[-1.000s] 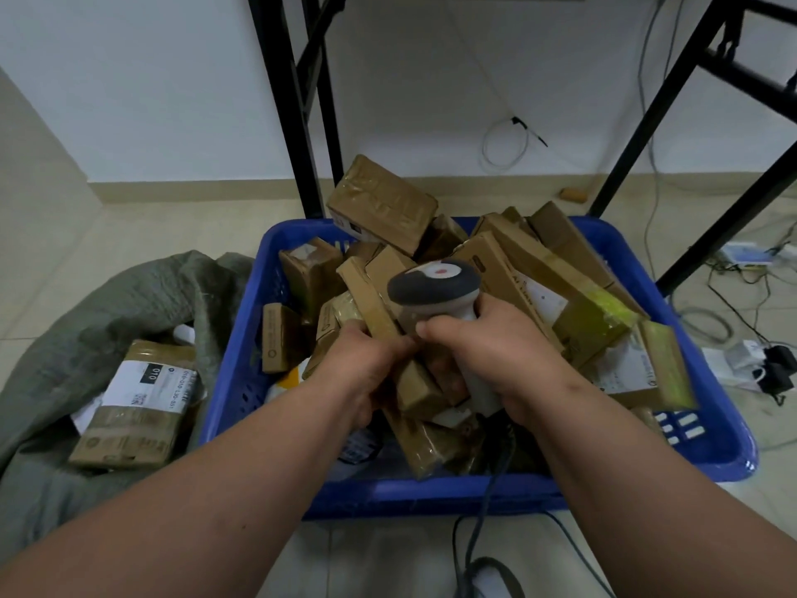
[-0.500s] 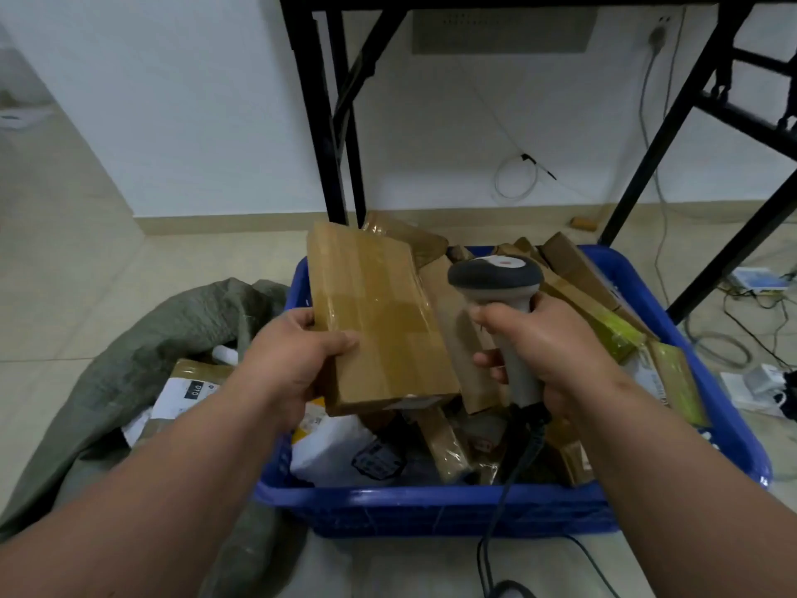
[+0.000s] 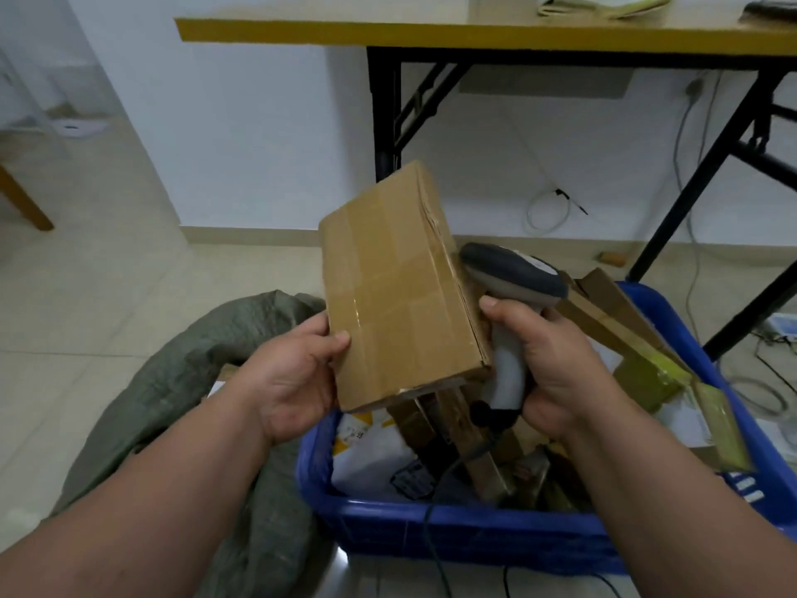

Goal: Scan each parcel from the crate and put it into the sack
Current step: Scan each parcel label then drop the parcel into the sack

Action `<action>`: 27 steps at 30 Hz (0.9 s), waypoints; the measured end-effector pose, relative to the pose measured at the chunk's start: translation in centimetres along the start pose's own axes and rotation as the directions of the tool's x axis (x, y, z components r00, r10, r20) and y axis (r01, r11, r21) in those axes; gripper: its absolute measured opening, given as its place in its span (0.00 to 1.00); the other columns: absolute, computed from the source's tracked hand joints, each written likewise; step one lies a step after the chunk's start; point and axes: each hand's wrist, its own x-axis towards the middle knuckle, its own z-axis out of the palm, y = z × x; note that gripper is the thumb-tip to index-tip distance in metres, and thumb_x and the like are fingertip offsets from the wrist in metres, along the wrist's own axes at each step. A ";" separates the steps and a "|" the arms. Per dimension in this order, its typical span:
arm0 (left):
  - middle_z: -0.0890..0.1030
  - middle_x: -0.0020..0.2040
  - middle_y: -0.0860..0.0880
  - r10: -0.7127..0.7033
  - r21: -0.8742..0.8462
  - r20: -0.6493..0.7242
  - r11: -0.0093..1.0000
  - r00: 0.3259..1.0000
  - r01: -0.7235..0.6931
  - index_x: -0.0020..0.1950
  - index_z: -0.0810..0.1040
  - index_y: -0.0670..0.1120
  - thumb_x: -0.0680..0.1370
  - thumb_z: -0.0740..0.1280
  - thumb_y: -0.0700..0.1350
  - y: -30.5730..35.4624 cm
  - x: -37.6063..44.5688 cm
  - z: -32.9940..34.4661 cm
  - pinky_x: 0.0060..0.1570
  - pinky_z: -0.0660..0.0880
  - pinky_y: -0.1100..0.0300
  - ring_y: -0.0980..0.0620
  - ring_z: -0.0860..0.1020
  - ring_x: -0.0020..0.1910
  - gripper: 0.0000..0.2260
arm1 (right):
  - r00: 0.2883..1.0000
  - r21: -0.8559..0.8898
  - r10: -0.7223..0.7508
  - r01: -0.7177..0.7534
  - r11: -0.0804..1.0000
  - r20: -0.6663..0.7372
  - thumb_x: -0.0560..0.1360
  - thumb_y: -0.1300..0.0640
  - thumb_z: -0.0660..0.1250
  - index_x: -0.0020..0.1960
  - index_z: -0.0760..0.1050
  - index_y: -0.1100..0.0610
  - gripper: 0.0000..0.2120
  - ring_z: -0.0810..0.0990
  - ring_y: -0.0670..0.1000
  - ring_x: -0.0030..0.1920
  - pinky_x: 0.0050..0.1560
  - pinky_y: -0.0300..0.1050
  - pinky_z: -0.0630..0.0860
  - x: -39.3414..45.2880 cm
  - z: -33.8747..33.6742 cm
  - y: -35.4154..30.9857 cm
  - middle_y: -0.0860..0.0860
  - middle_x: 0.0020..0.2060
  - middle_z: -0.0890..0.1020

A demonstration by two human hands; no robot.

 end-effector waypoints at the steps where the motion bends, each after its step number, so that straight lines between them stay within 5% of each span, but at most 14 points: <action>1: 0.85 0.54 0.47 0.028 0.066 -0.024 0.997 0.999 -0.027 0.65 0.77 0.51 0.83 0.56 0.38 -0.1 0.2 0.0 0.47 0.81 0.49 0.49 0.83 0.49 0.17 | 1.000 0.020 -0.026 0.026 0.999 0.012 0.71 0.61 0.72 0.57 0.77 0.58 0.15 0.86 0.54 0.43 0.41 0.50 0.82 0.0 0.5 0.0 0.56 0.42 0.85; 5: 0.84 0.53 0.51 0.103 0.303 -0.109 0.951 0.989 -0.066 0.65 0.74 0.59 0.81 0.65 0.40 -1.1 0.7 -0.1 0.43 0.81 0.56 0.55 0.84 0.45 0.17 | 0.983 0.021 -0.136 0.134 0.991 0.125 0.65 0.57 0.75 0.61 0.77 0.59 0.24 0.85 0.57 0.51 0.42 0.51 0.82 -0.2 2.0 0.6 0.56 0.49 0.86; 9: 0.84 0.55 0.44 0.068 0.140 0.009 0.988 0.998 -0.068 0.62 0.81 0.51 0.77 0.68 0.46 -1.2 0.5 0.2 0.44 0.81 0.53 0.48 0.84 0.50 0.13 | 0.969 -0.264 -0.109 0.168 0.950 0.223 0.59 0.46 0.79 0.62 0.77 0.49 0.32 0.84 0.49 0.54 0.49 0.49 0.82 -0.9 3.6 1.9 0.49 0.52 0.86; 13: 0.80 0.62 0.40 -0.038 0.030 0.180 0.999 0.983 0.033 0.66 0.78 0.48 0.68 0.64 0.71 -0.2 -0.3 -0.8 0.58 0.77 0.42 0.40 0.79 0.61 0.35 | 0.967 -0.302 -0.118 0.184 0.935 0.225 0.54 0.46 0.77 0.62 0.77 0.51 0.36 0.84 0.44 0.51 0.46 0.41 0.81 -1.3 4.7 2.4 0.45 0.50 0.86; 18: 0.83 0.55 0.39 0.082 0.037 -0.018 0.996 0.997 -0.081 0.64 0.73 0.45 0.67 0.74 0.42 -0.3 -0.8 -1.2 0.45 0.81 0.42 0.40 0.84 0.49 0.27 | 0.946 -0.372 -0.114 0.227 0.900 0.302 0.61 0.51 0.77 0.57 0.79 0.52 0.25 0.85 0.46 0.49 0.44 0.39 0.82 -2.1 5.5 2.5 0.48 0.48 0.86; 27: 0.86 0.50 0.45 0.155 0.076 -0.200 0.987 0.968 -0.142 0.60 0.77 0.48 0.79 0.66 0.53 1.6 -0.4 -3.2 0.37 0.81 0.50 0.49 0.84 0.40 0.13 | 0.989 -0.412 -0.080 0.123 0.903 0.120 0.71 0.58 0.73 0.47 0.79 0.59 0.07 0.82 0.52 0.31 0.31 0.42 0.77 -1.3 4.0 1.1 0.53 0.32 0.83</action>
